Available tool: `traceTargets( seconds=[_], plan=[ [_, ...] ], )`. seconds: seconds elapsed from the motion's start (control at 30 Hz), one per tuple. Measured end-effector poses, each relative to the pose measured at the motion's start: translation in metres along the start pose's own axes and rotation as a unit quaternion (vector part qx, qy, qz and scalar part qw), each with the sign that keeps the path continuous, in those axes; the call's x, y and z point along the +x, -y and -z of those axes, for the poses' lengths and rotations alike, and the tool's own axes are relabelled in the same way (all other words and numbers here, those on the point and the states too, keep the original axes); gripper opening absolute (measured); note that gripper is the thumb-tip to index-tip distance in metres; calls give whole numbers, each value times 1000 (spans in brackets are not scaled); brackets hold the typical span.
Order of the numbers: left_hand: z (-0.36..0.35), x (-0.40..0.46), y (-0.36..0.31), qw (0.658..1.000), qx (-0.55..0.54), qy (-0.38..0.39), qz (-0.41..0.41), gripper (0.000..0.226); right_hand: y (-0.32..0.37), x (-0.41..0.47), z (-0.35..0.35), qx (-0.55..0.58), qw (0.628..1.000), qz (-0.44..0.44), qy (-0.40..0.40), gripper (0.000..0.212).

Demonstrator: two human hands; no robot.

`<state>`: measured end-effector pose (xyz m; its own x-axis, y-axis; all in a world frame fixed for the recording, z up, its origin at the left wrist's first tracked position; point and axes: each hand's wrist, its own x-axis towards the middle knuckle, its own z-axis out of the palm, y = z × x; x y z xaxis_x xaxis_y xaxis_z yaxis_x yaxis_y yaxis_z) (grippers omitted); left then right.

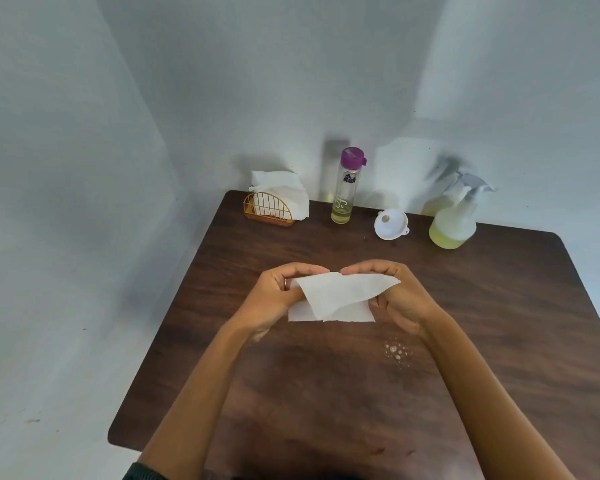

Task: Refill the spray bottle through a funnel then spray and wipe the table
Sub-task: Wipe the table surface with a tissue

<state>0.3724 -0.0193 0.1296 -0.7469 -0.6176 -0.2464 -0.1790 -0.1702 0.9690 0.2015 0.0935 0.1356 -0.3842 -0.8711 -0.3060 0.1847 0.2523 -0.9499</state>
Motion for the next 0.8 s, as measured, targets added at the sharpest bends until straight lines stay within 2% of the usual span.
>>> traceTargets(
  seconds=[0.1, 0.17, 0.23, 0.3, 0.37, 0.5, 0.57, 0.67, 0.8],
  plan=[
    [0, 0, 2, 999, -11, -40, 8, 20, 0, 2, 2, -4, 1000, 17, 7, 27],
    [0, -1, 3, 998, -29, -55, 23, 18, -2, 2, 3, -41, 998, 48, 23, 22],
    [-2, -2, 3, 995, -74, -55, 47, 17, -4, 2, 3, -68, 993, 93, 34, 18],
    [-6, -3, 4, 986, -133, -59, 79, 20, -7, 4, 3, -88, 987, 133, 37, 24],
    [-10, -3, 6, 970, -202, -64, 118, 24, -10, 7, 4, -128, 978, 160, 35, 33],
    [-14, -4, 9, 923, -333, -47, 186, 52, -21, 13, 4, -247, 951, 185, 12, 36],
    [-18, -4, 11, 923, -330, -42, 192, 52, -26, 13, 2, -303, 931, 202, -7, 35],
    [-27, -4, 13, 932, -302, -39, 197, 37, -30, 12, -3, -335, 915, 223, -17, 34],
    [-31, -3, 15, 935, -298, -35, 189, 33, -29, 10, 3, -369, 912, 180, 9, 39]
  ],
)
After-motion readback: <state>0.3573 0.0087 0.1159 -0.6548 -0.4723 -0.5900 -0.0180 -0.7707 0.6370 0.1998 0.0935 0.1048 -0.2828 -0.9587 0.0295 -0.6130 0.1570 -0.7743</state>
